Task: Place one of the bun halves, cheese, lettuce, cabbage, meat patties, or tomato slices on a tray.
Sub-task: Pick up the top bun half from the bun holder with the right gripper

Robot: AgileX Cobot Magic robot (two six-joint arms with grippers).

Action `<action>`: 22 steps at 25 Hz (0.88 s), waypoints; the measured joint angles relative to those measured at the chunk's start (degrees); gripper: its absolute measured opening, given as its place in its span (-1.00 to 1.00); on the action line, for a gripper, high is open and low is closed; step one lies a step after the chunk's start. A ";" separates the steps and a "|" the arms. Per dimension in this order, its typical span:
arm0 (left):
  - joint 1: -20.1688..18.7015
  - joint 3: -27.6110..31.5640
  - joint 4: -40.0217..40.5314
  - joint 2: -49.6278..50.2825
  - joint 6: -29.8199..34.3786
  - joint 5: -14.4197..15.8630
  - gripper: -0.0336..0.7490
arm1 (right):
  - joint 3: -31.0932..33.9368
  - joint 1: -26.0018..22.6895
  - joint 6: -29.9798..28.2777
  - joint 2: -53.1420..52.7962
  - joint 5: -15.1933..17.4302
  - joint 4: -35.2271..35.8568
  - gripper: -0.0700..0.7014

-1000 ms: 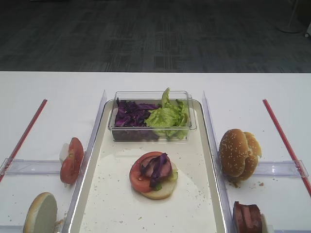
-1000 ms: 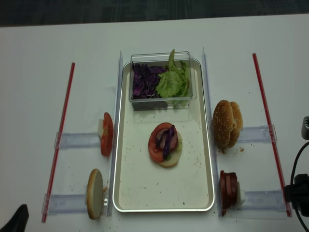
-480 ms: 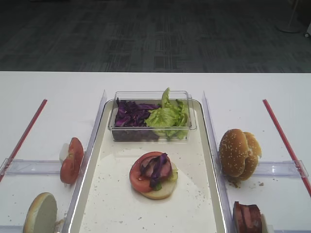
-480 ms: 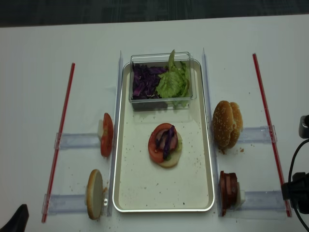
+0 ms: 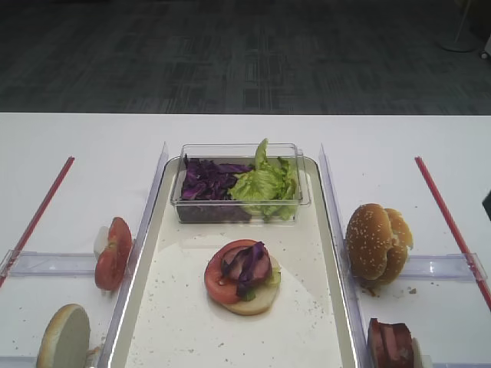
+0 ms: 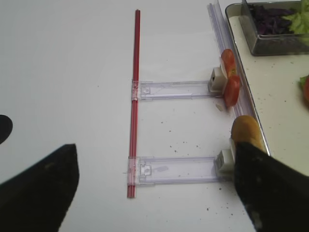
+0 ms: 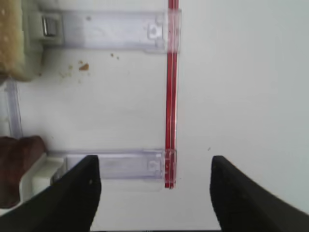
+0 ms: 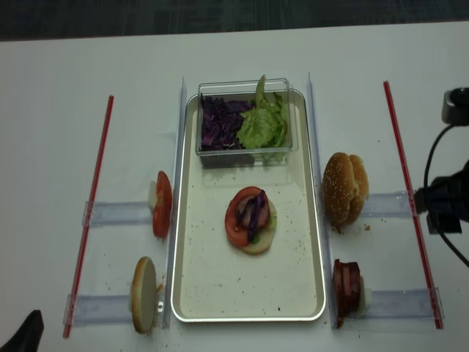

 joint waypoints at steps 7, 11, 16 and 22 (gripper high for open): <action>0.00 0.00 0.00 0.00 0.00 0.00 0.61 | -10.58 0.00 -0.83 12.29 -0.54 0.00 0.50; 0.00 0.00 0.00 0.00 0.00 0.00 0.61 | -16.08 0.00 -0.92 18.63 -0.76 0.00 0.50; 0.00 0.00 0.00 0.00 0.00 0.00 0.61 | -20.95 0.00 -0.92 23.63 -0.76 0.00 0.50; 0.00 0.00 0.00 0.00 0.00 0.00 0.61 | -22.26 0.00 -1.05 24.78 -0.85 0.00 0.50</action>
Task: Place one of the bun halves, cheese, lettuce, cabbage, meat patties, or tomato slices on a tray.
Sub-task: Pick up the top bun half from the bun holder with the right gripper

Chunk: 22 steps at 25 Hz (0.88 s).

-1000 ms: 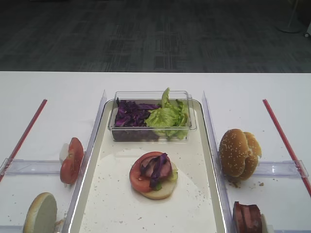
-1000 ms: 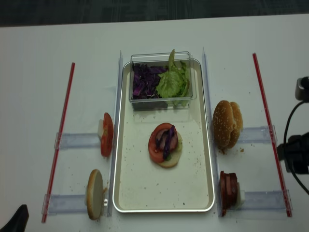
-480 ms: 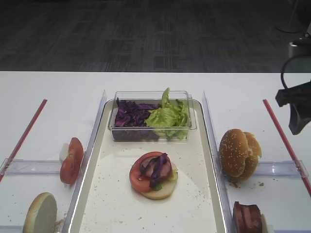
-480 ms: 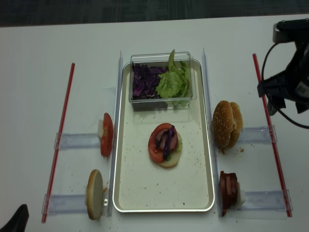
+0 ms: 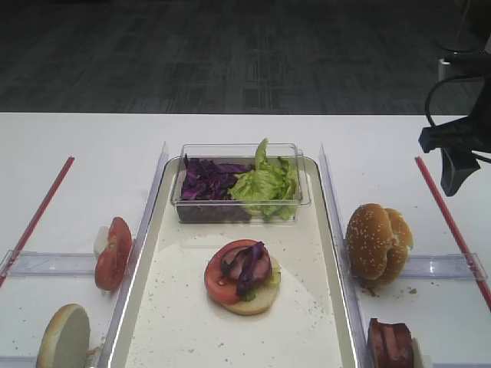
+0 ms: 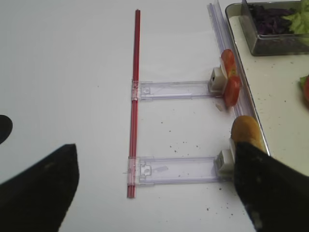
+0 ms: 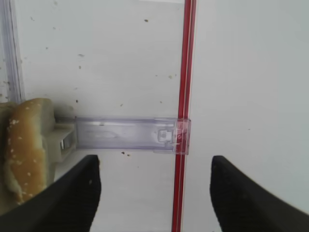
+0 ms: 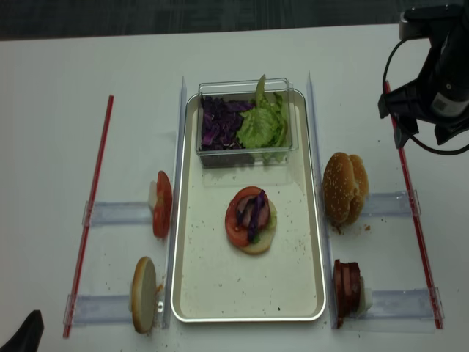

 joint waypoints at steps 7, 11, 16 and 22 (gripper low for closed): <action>0.00 0.00 0.00 0.00 0.00 0.00 0.61 | -0.13 0.00 -3.46 0.04 0.00 6.08 0.50; 0.00 0.00 0.00 0.00 0.00 0.00 0.61 | -0.13 0.00 -5.78 0.04 0.67 9.83 0.50; 0.00 0.00 0.00 0.00 0.00 0.00 0.61 | -0.13 0.00 -7.70 0.04 1.68 12.20 0.50; 0.00 0.00 0.00 0.00 0.00 0.00 0.61 | -0.13 2.75 -8.63 0.04 1.46 13.37 0.50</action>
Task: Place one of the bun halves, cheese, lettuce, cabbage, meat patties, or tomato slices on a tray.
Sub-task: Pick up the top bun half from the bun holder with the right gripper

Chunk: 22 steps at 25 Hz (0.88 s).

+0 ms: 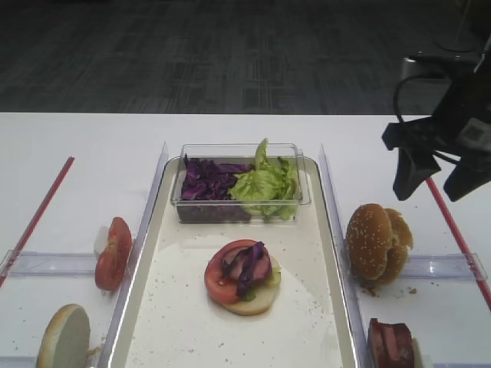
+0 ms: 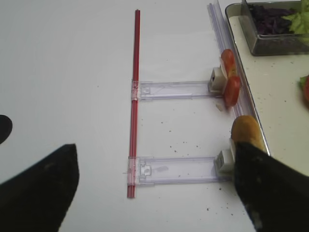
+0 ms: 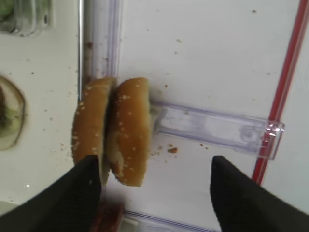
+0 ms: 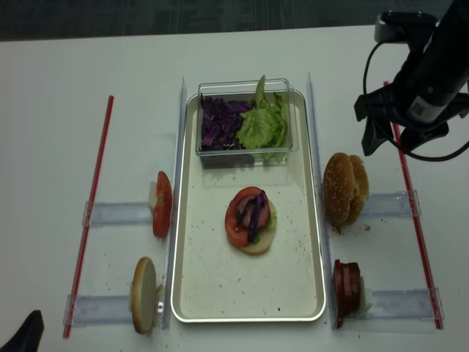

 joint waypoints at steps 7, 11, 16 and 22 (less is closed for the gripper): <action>0.00 0.00 0.00 0.00 0.00 0.00 0.61 | 0.00 7.69 0.49 0.00 -1.14 0.74 0.50; 0.00 0.00 0.00 0.00 0.00 0.00 0.61 | 0.00 11.41 1.10 0.00 -1.65 1.90 0.50; 0.00 0.00 0.00 0.00 0.00 0.00 0.61 | -0.02 12.01 3.38 0.00 -2.23 0.49 0.50; 0.00 0.00 0.00 0.00 0.00 0.00 0.61 | -0.02 12.01 4.92 0.44 -2.23 -1.26 0.50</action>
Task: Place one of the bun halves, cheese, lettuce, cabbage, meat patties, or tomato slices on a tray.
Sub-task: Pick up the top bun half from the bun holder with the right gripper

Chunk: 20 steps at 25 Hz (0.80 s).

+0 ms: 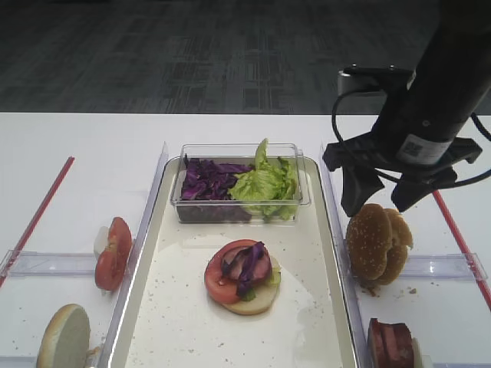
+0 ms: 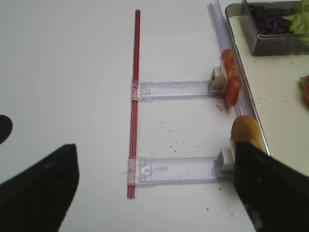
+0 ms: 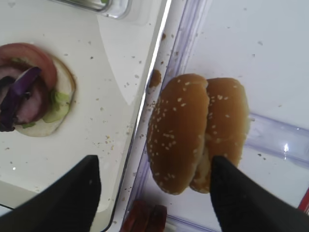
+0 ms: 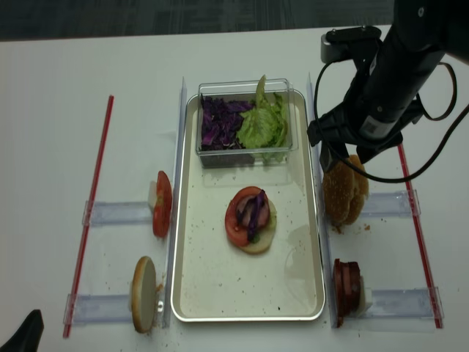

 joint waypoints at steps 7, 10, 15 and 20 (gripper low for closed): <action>0.00 0.00 0.00 0.00 0.00 0.00 0.61 | 0.00 0.04 -0.19 3.94 0.35 1.46 0.50; 0.00 0.00 0.00 0.00 0.00 0.00 0.61 | -0.10 0.04 -0.48 4.87 0.16 2.27 0.50; 0.00 0.00 0.00 0.00 0.00 0.00 0.61 | -0.10 0.04 -0.75 6.32 -0.06 2.95 0.50; 0.00 0.00 0.00 0.00 0.00 0.00 0.61 | -0.10 0.04 -0.88 7.24 -0.06 3.07 0.39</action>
